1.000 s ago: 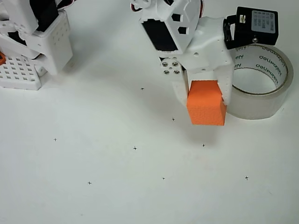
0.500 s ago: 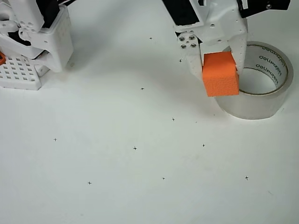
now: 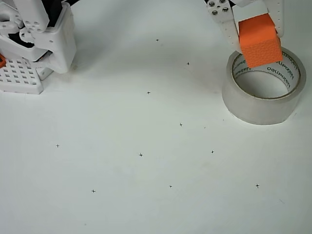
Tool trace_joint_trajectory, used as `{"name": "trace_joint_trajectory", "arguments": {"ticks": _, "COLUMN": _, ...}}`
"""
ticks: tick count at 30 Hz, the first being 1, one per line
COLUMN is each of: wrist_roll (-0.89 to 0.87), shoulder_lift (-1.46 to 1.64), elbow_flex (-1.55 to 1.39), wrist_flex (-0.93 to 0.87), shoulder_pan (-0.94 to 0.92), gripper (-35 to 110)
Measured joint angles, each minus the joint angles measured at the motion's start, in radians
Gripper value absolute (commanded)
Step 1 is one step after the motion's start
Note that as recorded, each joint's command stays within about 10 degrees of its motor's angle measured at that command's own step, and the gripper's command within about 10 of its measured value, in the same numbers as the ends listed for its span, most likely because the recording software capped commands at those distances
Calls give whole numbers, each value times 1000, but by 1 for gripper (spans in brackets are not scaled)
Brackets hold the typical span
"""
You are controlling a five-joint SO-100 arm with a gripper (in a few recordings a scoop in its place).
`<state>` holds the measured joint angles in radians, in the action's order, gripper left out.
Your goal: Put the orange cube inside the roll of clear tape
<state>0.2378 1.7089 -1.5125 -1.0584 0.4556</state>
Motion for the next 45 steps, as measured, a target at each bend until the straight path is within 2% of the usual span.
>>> {"name": "trace_joint_trajectory", "arguments": {"ticks": 26, "wrist_roll": -9, "shoulder_lift": -169, "elbow_flex": 58, "wrist_flex": 0, "shoulder_pan": 81, "gripper": 20}}
{"name": "trace_joint_trajectory", "arguments": {"ticks": 35, "wrist_roll": 0, "shoulder_lift": -202, "elbow_flex": 86, "wrist_flex": 0, "shoulder_pan": 83, "gripper": 39}}
{"name": "trace_joint_trajectory", "arguments": {"ticks": 45, "wrist_roll": 26, "shoulder_lift": -202, "elbow_flex": 103, "wrist_flex": 0, "shoulder_pan": 81, "gripper": 41}}
